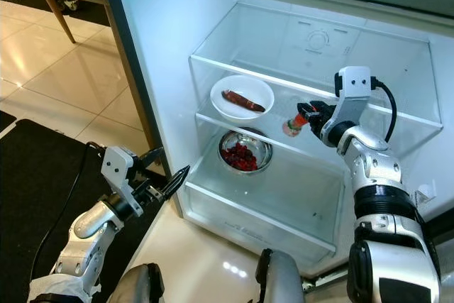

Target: Restocking fridge

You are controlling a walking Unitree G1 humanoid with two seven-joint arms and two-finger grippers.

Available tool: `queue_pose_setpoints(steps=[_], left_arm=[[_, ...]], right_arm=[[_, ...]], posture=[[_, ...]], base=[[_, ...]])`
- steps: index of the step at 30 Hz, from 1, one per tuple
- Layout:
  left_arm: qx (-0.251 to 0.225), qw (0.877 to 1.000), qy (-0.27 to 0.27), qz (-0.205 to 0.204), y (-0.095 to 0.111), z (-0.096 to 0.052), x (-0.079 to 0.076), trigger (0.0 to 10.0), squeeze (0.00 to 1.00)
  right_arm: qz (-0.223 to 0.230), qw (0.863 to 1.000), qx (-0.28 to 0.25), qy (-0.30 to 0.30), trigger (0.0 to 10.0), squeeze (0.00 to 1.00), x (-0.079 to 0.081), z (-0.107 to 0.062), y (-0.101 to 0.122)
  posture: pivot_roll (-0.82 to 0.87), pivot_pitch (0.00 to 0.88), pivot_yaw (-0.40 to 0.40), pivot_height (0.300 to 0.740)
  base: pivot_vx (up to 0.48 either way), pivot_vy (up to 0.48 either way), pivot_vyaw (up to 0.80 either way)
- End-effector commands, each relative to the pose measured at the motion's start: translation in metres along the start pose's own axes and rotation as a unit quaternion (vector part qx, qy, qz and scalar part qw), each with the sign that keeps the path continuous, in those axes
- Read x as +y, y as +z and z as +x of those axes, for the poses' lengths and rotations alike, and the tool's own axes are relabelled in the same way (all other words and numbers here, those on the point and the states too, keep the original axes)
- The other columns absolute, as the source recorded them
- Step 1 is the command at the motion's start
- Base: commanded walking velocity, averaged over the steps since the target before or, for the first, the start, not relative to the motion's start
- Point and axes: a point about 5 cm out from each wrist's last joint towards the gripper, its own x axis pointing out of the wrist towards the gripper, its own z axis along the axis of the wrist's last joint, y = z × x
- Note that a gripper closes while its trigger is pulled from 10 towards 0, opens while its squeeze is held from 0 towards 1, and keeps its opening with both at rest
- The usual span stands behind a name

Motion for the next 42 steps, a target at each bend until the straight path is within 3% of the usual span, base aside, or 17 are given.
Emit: queue_pose_setpoints(steps=[1,4,7,10,13,16,22,35,36,37,39,42], left_arm=[[0.008,1.0,-0.006,-0.002,-0.003,-0.001,-0.001,10.0,0.0],[0.008,1.0,-0.007,-0.002,-0.003,-0.001,-0.001,10.0,0.0],[0.008,1.0,-0.007,-0.003,-0.003,-0.001,-0.002,10.0,0.0],[0.009,1.0,-0.007,-0.004,-0.004,-0.001,-0.003,10.0,0.0],[0.009,1.0,-0.007,-0.004,-0.004,-0.001,-0.003,10.0,0.0],[0.008,1.0,-0.009,-0.004,-0.004,-0.001,-0.003,10.0,0.0],[0.008,1.0,-0.011,-0.004,-0.004,0.0,-0.004,10.0,0.0],[0.008,1.0,-0.016,-0.004,-0.005,0.002,-0.005,10.0,0.0],[0.008,1.0,-0.016,-0.004,-0.005,0.002,-0.005,10.0,0.0],[0.008,1.0,-0.016,-0.004,-0.005,0.002,-0.004,10.0,0.0],[0.008,1.0,-0.016,-0.005,-0.005,0.002,-0.005,10.0,0.0],[0.008,1.0,-0.016,-0.005,-0.005,0.002,-0.005,10.0,0.0]], right_arm=[[0.001,1.0,0.023,0.016,10.0,0.0,0.002,-0.005,-0.012],[-0.002,0.999,0.036,0.017,10.0,0.0,0.003,-0.007,-0.015],[-0.018,0.994,0.108,-0.009,10.0,0.0,-0.004,-0.014,-0.034],[-0.026,0.989,0.14,-0.045,10.0,0.0,-0.013,-0.02,-0.041],[-0.027,0.987,0.146,-0.059,10.0,0.0,-0.017,-0.022,-0.042],[-0.017,0.981,0.157,-0.117,10.0,0.0,-0.03,-0.029,-0.045],[-0.001,0.972,0.157,-0.178,10.0,0.0,-0.042,-0.04,-0.049],[-0.008,0.954,0.17,-0.246,10.0,0.0,-0.055,-0.049,-0.05],[-0.009,0.954,0.168,-0.247,10.0,0.13,-0.055,-0.048,-0.05],[-0.01,0.954,0.167,-0.247,10.0,0.87,-0.055,-0.048,-0.049],[-0.003,0.957,0.153,-0.245,10.0,0.9,-0.053,-0.046,-0.046],[0.003,0.962,0.134,-0.237,10.0,0.84,-0.051,-0.044,-0.042]], posture=[[-0.04,0.198,0.046,0.536],[-0.04,0.198,0.046,0.536],[-0.04,0.198,0.044,0.536],[-0.04,0.198,0.044,0.536],[-0.04,0.198,0.044,0.536],[-0.04,0.198,0.042,0.536],[-0.04,0.194,0.04,0.536],[-0.05,0.185,0.042,0.536],[-0.05,0.185,0.042,0.536],[-0.05,0.187,0.043,0.536],[-0.05,0.187,0.043,0.536],[-0.05,0.191,0.044,0.536]], base=[[0.0,0.0,0.0],[0.0,0.0,0.0],[0.0,0.0,0.0],[0.0,0.0,0.0],[0.0,0.0,0.0],[0.0,0.0,0.0],[0.0,0.0,0.0],[0.0,0.0,0.0],[0.0,0.0,0.0],[0.0,0.0,0.0],[0.0,0.0,0.0],[0.0,0.0,0.0]])
